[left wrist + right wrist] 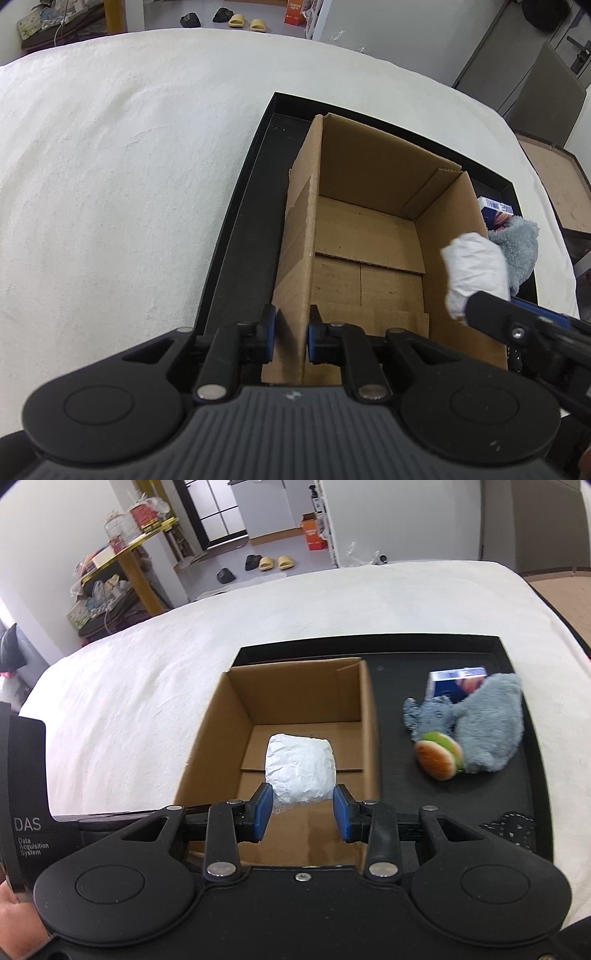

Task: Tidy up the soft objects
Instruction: 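Carry the white paper ball into the box with the right tool and release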

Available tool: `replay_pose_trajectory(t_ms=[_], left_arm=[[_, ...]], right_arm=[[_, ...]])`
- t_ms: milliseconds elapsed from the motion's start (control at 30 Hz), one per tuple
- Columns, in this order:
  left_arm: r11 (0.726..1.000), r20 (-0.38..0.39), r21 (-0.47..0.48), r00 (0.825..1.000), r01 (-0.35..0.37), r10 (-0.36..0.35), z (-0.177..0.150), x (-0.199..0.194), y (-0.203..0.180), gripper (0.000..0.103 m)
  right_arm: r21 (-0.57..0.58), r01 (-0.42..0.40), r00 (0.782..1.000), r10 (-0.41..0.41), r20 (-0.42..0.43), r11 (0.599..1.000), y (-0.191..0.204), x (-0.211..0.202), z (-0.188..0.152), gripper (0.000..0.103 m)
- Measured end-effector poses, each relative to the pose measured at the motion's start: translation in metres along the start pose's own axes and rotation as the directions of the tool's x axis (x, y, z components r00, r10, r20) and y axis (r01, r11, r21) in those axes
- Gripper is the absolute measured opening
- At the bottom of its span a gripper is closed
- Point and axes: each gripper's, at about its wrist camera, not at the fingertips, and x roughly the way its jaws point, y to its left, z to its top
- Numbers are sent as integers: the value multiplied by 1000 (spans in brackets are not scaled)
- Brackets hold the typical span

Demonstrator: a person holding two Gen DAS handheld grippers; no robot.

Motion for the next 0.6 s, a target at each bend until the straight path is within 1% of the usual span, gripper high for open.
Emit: replay_pose_trajectory(t_ms=[233, 333, 367, 500, 600], left_arm=[[999, 2, -27, 1000, 21, -21, 1, 0, 5, 14], [999, 1, -24, 1000, 24, -24, 1, 0, 5, 15], [999, -1, -23, 1000, 24, -24, 1, 0, 5, 15], [1000, 12, -6, 1000, 22, -22, 1, -3, 2, 15], [1000, 2, -19, 1000, 23, -23, 1, -2, 3, 15]], right_arm=[[-32, -15, 1000, 16, 8, 999, 16, 9, 9, 36], [-33, -62, 998, 62, 7, 998, 18, 12, 12, 39], [-30, -70, 998, 70, 1, 997, 19, 13, 12, 41], [0, -92, 996, 92, -4, 996, 14, 12, 11, 43], [-1, -65, 998, 64, -8, 998, 11, 11, 10, 43]])
